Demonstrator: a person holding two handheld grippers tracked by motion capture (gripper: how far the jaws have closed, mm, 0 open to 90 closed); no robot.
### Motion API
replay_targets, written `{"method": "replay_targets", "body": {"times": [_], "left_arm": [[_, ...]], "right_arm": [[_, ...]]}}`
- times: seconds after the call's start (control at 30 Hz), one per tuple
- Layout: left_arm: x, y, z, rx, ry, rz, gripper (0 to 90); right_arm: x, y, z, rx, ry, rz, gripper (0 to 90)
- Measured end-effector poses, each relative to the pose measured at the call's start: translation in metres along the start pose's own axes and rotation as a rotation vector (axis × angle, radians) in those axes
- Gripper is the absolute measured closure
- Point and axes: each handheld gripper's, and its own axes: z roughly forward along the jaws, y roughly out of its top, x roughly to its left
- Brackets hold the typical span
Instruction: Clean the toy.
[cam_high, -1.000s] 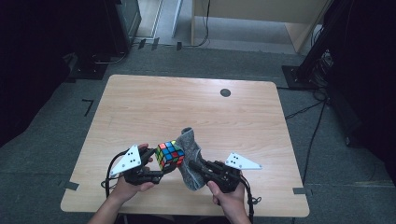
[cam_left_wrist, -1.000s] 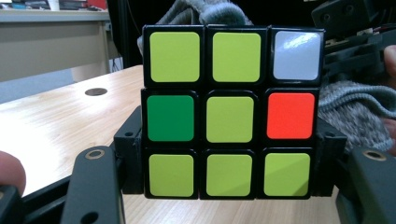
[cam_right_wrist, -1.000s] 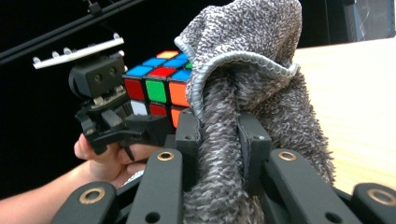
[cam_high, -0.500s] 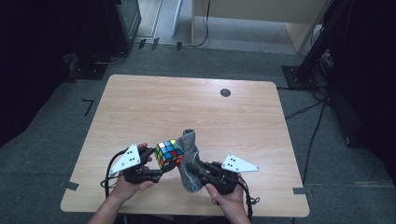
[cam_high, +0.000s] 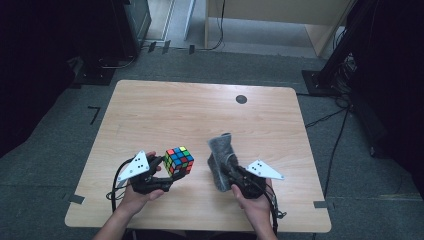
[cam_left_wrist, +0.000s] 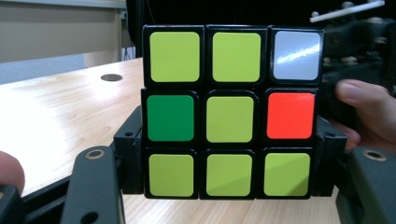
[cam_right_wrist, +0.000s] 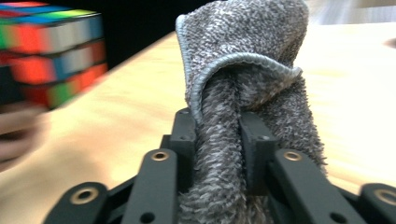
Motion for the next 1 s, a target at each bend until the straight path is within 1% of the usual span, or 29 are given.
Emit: {"method": "replay_targets", "body": {"times": [0.03, 0.07, 0.13, 0.17, 0.27, 0.37, 0.4, 0.47, 0.53, 0.6, 0.63, 0.67, 0.73, 0.77, 0.8, 0.87, 0.97, 1.0], "left_arm": [[0.000, 0.000, 0.001, 0.001, -0.002, -0.001, 33.9], [0.000, 0.000, 0.001, 0.002, -0.004, -0.003, 33.9], [-0.001, 0.000, 0.002, 0.002, 0.005, 0.003, 33.9], [-0.001, 0.000, 0.002, 0.002, 0.011, 0.006, 33.9], [-0.002, -0.002, 0.003, 0.012, 0.038, 0.026, 33.9], [-0.005, -0.005, 0.006, 0.032, 0.060, 0.052, 33.9], [-0.006, -0.007, 0.008, 0.039, 0.064, 0.060, 33.8], [-0.010, -0.009, 0.013, 0.050, 0.068, 0.079, 33.9], [-0.016, -0.011, 0.017, 0.065, 0.076, 0.107, 33.9], [-0.021, -0.012, 0.021, 0.080, 0.083, 0.139, 33.9], [-0.024, -0.013, 0.024, 0.091, 0.091, 0.156, 33.8], [-0.026, -0.014, 0.025, 0.100, 0.096, 0.169, 33.8], [-0.031, -0.016, 0.029, 0.105, 0.095, 0.190, 33.8], [-0.034, -0.017, 0.030, 0.108, 0.099, 0.200, 33.8], [-0.036, -0.017, 0.031, 0.110, 0.097, 0.211, 33.8], [-0.040, -0.017, 0.033, 0.109, 0.088, 0.234, 33.8], [-0.046, -0.018, 0.036, 0.109, 0.093, 0.266, 33.8], [-0.048, -0.018, 0.037, 0.112, 0.097, 0.277, 33.8]], "right_arm": [[-0.004, -0.001, 0.001, 0.005, -0.035, -0.005, 61.9], [-0.009, -0.002, 0.002, -0.001, -0.050, -0.011, 55.6], [-0.014, -0.004, 0.004, 0.024, -0.040, 0.013, 48.3], [-0.015, -0.004, 0.004, 0.032, -0.035, 0.027, 45.1], [-0.011, 0.001, 0.001, -0.001, -0.020, 0.051, 39.6], [0.000, 0.011, -0.005, -0.046, -0.018, 0.056, 35.0], [0.004, 0.014, -0.008, -0.064, 0.000, 0.066, 34.2], [0.015, 0.019, -0.009, -0.081, 0.071, 0.090, 32.7], [0.030, 0.023, -0.007, -0.062, 0.146, 0.099, 30.5], [0.043, 0.024, -0.004, -0.041, 0.208, 0.097, 31.5], [0.049, 0.024, -0.002, -0.028, 0.236, 0.102, 30.8], [0.053, 0.024, -0.001, -0.015, 0.250, 0.113, 30.3], [0.059, 0.023, 0.003, 0.002, 0.259, 0.135, 28.5], [0.061, 0.022, 0.004, 0.009, 0.254, 0.140, 25.8], [0.062, 0.021, 0.006, 0.019, 0.251, 0.148, 26.2], [0.064, 0.019, 0.009, 0.051, 0.245, 0.147, 25.4], [0.066, 0.017, 0.013, 0.086, 0.239, 0.175, 27.3], [0.067, 0.016, 0.015, 0.101, 0.226, 0.182, 29.5]]}}
